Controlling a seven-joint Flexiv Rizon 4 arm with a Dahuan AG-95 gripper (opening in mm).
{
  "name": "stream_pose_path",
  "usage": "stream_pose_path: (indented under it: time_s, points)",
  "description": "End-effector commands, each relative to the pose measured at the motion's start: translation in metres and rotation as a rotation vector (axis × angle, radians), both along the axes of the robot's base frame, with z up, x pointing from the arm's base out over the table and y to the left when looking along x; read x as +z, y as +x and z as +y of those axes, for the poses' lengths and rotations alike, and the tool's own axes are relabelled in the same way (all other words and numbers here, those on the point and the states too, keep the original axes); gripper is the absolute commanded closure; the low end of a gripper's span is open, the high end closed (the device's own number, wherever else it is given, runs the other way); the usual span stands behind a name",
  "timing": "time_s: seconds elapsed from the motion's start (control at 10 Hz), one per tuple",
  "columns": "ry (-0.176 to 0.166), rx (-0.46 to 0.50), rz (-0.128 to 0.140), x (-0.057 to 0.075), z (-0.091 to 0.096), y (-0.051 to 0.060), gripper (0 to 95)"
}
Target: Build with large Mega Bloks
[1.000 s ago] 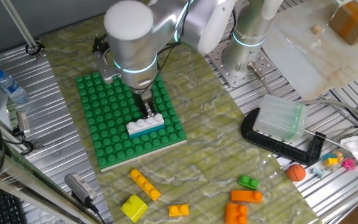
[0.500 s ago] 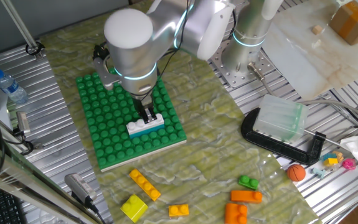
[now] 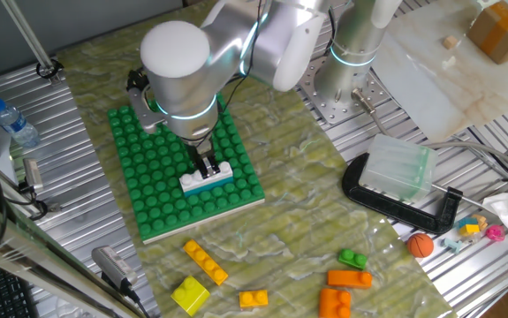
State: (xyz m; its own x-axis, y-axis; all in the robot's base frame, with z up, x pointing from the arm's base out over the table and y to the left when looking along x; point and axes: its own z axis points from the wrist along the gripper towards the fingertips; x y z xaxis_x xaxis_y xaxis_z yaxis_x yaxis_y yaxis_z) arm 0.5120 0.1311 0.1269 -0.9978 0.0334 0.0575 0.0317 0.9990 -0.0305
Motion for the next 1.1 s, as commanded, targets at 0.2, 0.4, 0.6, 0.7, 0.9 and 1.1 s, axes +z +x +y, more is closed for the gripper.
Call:
stream_pose_path:
  time_s: [0.2, 0.4, 0.6, 0.7, 0.9, 1.1]
  points:
    - [-0.027, 0.024, 0.005, -0.025, 0.003, 0.004, 95.0]
    - [-0.016, 0.026, 0.008, -0.027, 0.003, 0.005, 95.0]
    - [-0.016, 0.026, 0.008, -0.025, 0.004, 0.006, 95.0]
    - [-0.015, 0.031, 0.012, -0.024, 0.005, 0.006, 95.0]
    - [-0.018, 0.023, 0.018, -0.009, 0.008, 0.003, 95.0]
    - [-0.022, 0.020, 0.028, 0.016, 0.014, 0.001, 95.0]
